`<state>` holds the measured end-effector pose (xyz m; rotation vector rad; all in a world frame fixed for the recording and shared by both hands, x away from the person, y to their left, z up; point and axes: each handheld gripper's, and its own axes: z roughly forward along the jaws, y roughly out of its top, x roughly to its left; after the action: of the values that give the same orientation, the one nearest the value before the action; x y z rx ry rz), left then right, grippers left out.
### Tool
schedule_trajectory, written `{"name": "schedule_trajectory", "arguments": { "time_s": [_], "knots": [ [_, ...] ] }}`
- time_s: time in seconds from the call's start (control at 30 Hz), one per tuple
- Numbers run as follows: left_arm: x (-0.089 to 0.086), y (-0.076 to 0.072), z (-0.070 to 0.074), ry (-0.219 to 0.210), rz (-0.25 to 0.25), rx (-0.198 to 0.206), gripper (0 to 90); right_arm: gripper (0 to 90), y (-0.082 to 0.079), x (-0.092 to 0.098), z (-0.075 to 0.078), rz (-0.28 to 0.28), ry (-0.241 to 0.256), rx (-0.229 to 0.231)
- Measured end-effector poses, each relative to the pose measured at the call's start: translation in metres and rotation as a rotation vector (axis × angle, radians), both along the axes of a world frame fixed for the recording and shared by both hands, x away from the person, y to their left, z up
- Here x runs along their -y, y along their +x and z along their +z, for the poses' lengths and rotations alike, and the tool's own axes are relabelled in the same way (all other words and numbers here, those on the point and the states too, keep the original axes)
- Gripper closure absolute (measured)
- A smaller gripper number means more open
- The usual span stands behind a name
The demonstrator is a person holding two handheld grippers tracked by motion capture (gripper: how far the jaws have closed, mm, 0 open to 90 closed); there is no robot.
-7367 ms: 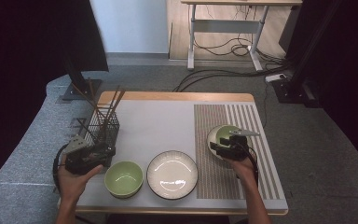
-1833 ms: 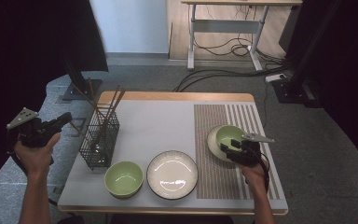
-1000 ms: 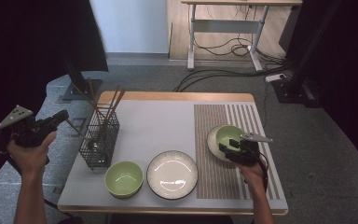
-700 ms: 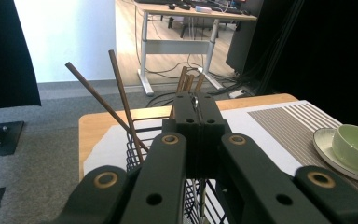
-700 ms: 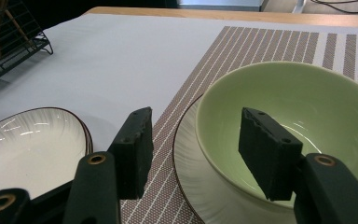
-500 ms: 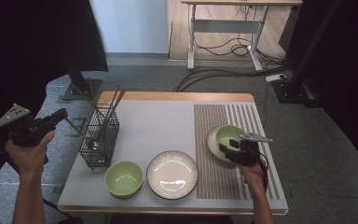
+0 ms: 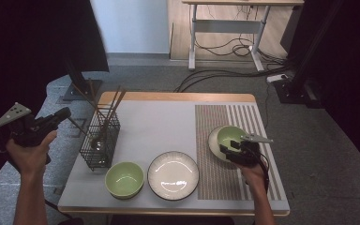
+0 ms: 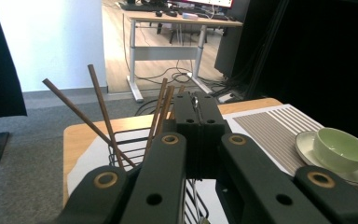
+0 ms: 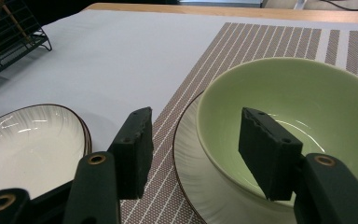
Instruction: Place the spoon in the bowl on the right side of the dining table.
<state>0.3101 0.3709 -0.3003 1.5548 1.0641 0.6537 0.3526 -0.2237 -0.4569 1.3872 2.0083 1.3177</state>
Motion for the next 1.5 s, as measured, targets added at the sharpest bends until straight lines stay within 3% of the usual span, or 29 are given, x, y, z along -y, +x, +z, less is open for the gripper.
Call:
{"name": "schedule_trajectory", "arguments": {
  "time_s": [0.7, 1.5],
  "knots": [
    [0.023, 0.004, -0.016, 0.002, -0.054, -0.027, 90.0, 44.8, -0.001, 0.001, 0.003, -0.001, 0.009, 0.009],
    [0.047, 0.002, -0.02, 0.019, -0.097, -0.027, 90.0, 44.7, -0.001, -0.003, 0.0, 0.009, 0.001, 0.005]
  ]
}}
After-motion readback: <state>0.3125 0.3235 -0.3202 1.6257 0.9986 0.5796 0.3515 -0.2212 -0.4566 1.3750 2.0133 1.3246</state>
